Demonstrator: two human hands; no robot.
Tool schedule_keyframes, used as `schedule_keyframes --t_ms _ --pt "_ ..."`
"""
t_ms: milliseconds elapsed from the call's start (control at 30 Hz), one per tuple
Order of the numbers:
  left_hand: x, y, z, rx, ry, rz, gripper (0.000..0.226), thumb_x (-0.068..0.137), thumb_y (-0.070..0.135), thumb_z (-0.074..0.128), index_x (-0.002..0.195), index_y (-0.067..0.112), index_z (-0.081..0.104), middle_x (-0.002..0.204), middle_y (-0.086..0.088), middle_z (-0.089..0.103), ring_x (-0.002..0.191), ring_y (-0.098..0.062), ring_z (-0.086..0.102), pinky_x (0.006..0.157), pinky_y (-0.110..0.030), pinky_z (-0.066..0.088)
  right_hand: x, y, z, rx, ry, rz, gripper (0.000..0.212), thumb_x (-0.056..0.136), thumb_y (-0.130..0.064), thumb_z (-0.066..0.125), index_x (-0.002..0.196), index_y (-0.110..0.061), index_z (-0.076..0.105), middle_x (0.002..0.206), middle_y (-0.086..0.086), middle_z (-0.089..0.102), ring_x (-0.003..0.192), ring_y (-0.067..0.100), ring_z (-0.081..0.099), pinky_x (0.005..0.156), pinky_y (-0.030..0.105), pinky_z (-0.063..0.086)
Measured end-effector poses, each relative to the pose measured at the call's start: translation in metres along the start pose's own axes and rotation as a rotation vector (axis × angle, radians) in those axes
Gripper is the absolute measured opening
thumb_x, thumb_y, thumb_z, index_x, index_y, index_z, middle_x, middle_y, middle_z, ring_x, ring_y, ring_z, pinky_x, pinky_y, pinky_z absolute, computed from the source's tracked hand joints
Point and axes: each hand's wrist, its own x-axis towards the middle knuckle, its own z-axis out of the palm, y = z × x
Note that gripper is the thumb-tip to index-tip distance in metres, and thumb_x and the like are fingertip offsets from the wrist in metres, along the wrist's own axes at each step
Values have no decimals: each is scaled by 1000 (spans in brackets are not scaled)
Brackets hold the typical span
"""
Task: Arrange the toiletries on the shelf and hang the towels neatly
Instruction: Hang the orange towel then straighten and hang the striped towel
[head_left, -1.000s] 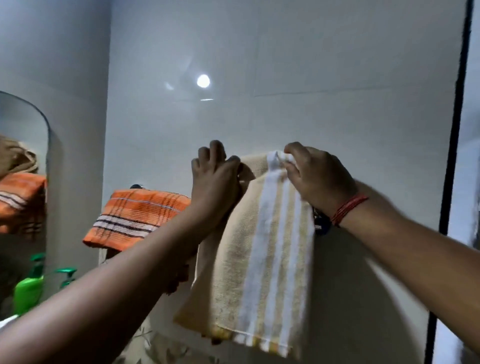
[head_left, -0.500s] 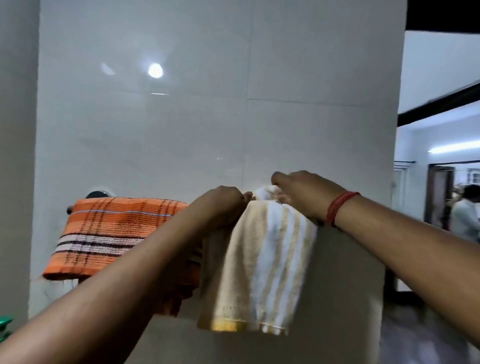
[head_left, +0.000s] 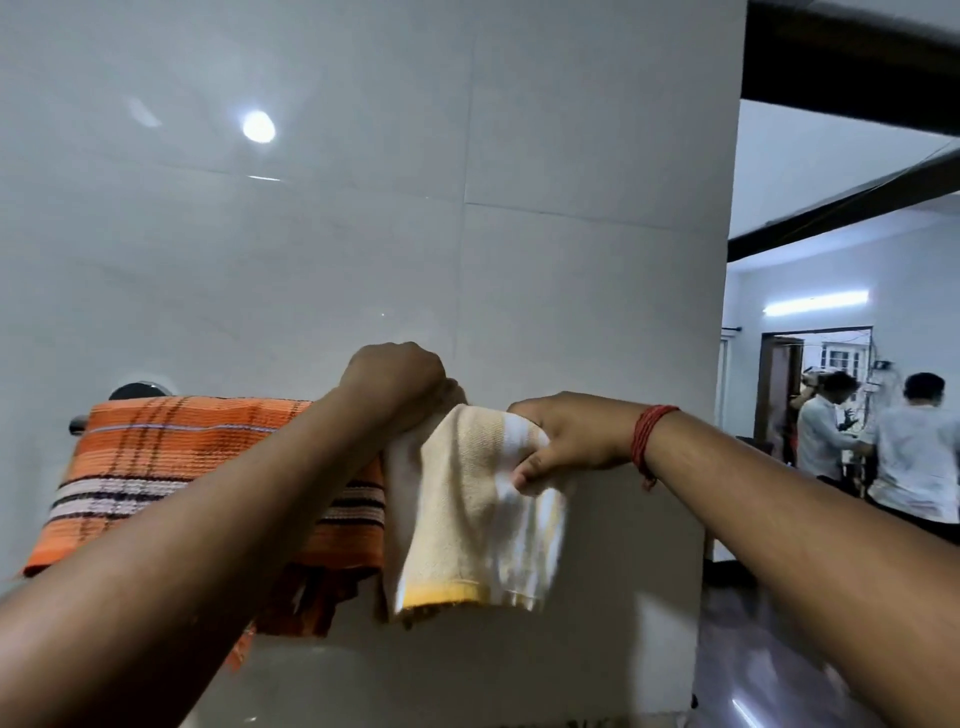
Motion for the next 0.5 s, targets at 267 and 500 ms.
schedule_keyframes --t_ms 267,500 --pt "-29 27 -8 -239 195 56 51 102 56 27 80 18 54 95 -14 66 94 -37 63 71 -36 43 7 -4 -2 15 -29 1 28 74 -48 80 92 -31 68 90 -13 72 82 6 68 75 26 52" --pt "-44 23 16 -316 75 70 77 87 78 2 114 36 60 115 -2 71 106 -29 65 85 -39 49 9 -22 -8 -124 -24 2 51 87 -63 60 117 -21 61 113 -4 68 104 16 62 80 28 46"
